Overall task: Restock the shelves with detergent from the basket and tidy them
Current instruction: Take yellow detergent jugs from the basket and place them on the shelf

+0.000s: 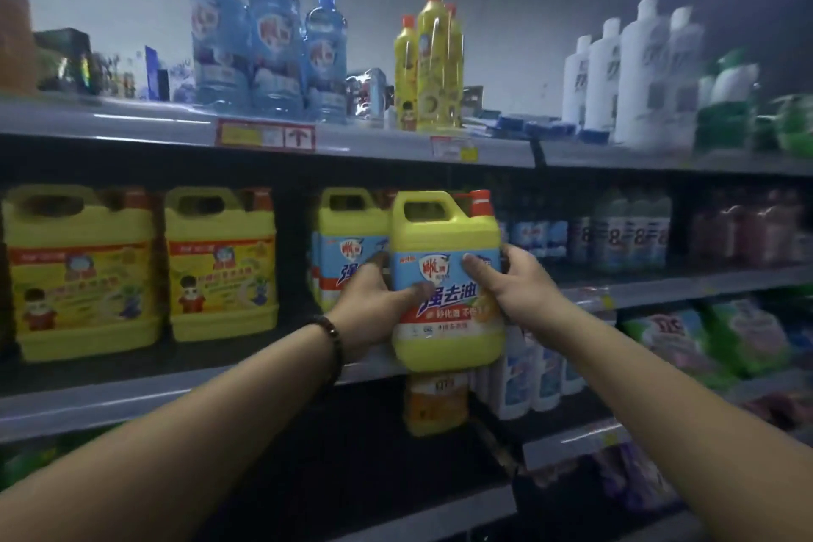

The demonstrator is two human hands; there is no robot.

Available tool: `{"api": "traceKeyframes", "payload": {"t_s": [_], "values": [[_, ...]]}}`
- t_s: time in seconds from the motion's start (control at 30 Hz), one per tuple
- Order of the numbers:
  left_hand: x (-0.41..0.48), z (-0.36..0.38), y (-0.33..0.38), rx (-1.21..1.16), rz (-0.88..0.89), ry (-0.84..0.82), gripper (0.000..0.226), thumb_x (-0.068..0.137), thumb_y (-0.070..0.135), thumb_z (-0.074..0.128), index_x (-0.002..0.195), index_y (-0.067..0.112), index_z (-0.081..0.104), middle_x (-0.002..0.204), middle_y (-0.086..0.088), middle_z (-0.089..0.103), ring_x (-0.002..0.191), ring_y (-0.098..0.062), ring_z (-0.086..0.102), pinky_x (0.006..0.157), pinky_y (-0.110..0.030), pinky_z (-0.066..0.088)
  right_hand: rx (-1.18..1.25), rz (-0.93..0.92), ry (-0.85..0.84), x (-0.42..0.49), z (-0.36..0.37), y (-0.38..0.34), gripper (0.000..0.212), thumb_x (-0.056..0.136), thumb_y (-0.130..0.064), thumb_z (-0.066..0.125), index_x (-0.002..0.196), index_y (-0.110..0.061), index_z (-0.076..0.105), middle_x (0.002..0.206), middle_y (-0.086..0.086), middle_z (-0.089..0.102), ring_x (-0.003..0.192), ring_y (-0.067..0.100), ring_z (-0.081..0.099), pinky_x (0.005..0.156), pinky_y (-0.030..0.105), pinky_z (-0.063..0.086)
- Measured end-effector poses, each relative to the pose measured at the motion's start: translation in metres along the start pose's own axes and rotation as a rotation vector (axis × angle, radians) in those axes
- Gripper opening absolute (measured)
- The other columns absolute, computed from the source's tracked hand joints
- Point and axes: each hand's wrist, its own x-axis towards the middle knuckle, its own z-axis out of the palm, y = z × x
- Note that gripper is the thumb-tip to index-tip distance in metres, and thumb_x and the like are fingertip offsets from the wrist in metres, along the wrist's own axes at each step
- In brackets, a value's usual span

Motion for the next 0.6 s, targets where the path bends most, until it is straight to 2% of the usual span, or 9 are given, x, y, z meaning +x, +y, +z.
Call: {"api": "traceKeyframes", "payload": {"t_s": [0.1, 0.2, 0.27, 0.33, 0.4, 0.47, 0.6], "values": [[0.04, 0.015, 0.009, 0.066, 0.061, 0.091, 0.048, 0.087, 0.027, 0.085, 0.128, 0.026, 0.059, 0.117, -0.001, 0.077, 0.099, -0.023, 0.079, 0.088, -0.054, 0.065, -0.036, -0.008, 0.058, 0.039, -0.015, -0.002, 0.057, 0.088, -0.049, 0.082, 0.125, -0.012, 0.059, 0.113, 0.009, 0.079, 0.096, 0.026, 0.08, 0.082, 0.047, 0.067], [0.073, 0.027, 0.004, 0.189, 0.129, 0.185, 0.046, 0.089, 0.032, 0.083, 0.128, 0.025, 0.061, 0.121, 0.002, 0.074, 0.104, -0.02, 0.075, 0.093, -0.051, 0.063, -0.037, 0.032, 0.09, 0.07, -0.022, 0.005, 0.065, 0.084, -0.056, 0.083, 0.129, -0.016, 0.056, 0.119, 0.008, 0.076, 0.101, 0.028, 0.078, 0.084, 0.051, 0.066], [0.085, 0.032, -0.011, 0.351, 0.18, 0.243, 0.049, 0.09, 0.039, 0.08, 0.132, 0.027, 0.059, 0.127, 0.003, 0.073, 0.109, -0.019, 0.072, 0.097, -0.049, 0.061, -0.093, 0.06, 0.118, 0.084, -0.022, 0.017, 0.05, 0.092, -0.049, 0.079, 0.13, -0.023, 0.059, 0.118, 0.006, 0.076, 0.1, 0.029, 0.076, 0.078, 0.047, 0.065], [0.093, 0.038, -0.03, 0.519, 0.233, 0.287, 0.058, 0.09, 0.044, 0.079, 0.139, 0.026, 0.054, 0.129, 0.002, 0.07, 0.114, -0.02, 0.07, 0.099, -0.048, 0.059, -0.227, 0.054, 0.125, 0.093, -0.02, 0.033, 0.041, 0.095, -0.043, 0.074, 0.131, -0.029, 0.061, 0.12, 0.004, 0.075, 0.102, 0.029, 0.074, 0.083, 0.05, 0.064], [0.101, 0.042, -0.039, 0.6, 0.231, 0.321, 0.065, 0.09, 0.046, 0.078, 0.143, 0.025, 0.048, 0.13, -0.003, 0.068, 0.116, -0.026, 0.068, 0.1, -0.048, 0.059, -0.341, 0.054, 0.124, 0.096, -0.015, 0.042, 0.059, 0.087, -0.046, 0.079, 0.14, -0.031, 0.058, 0.131, 0.0, 0.072, 0.111, 0.027, 0.072, 0.095, 0.05, 0.062], [0.107, 0.046, -0.035, 0.663, 0.183, 0.35, 0.066, 0.09, 0.046, 0.078, 0.143, 0.023, 0.046, 0.133, -0.009, 0.064, 0.116, -0.031, 0.066, 0.101, -0.05, 0.057, -0.38, 0.066, 0.166, 0.099, -0.011, 0.045, 0.076, 0.084, -0.044, 0.084, 0.151, -0.026, 0.052, 0.14, -0.002, 0.067, 0.12, 0.028, 0.069, 0.102, 0.047, 0.059], [0.107, 0.048, -0.031, 0.792, 0.168, 0.444, 0.054, 0.086, 0.033, 0.086, 0.125, 0.01, 0.056, 0.128, -0.014, 0.061, 0.118, -0.034, 0.062, 0.099, -0.044, 0.053, -0.39, 0.084, 0.257, 0.095, -0.003, 0.05, 0.068, 0.083, -0.032, 0.089, 0.143, -0.021, 0.058, 0.133, 0.002, 0.071, 0.118, 0.027, 0.07, 0.101, 0.045, 0.059]]}}
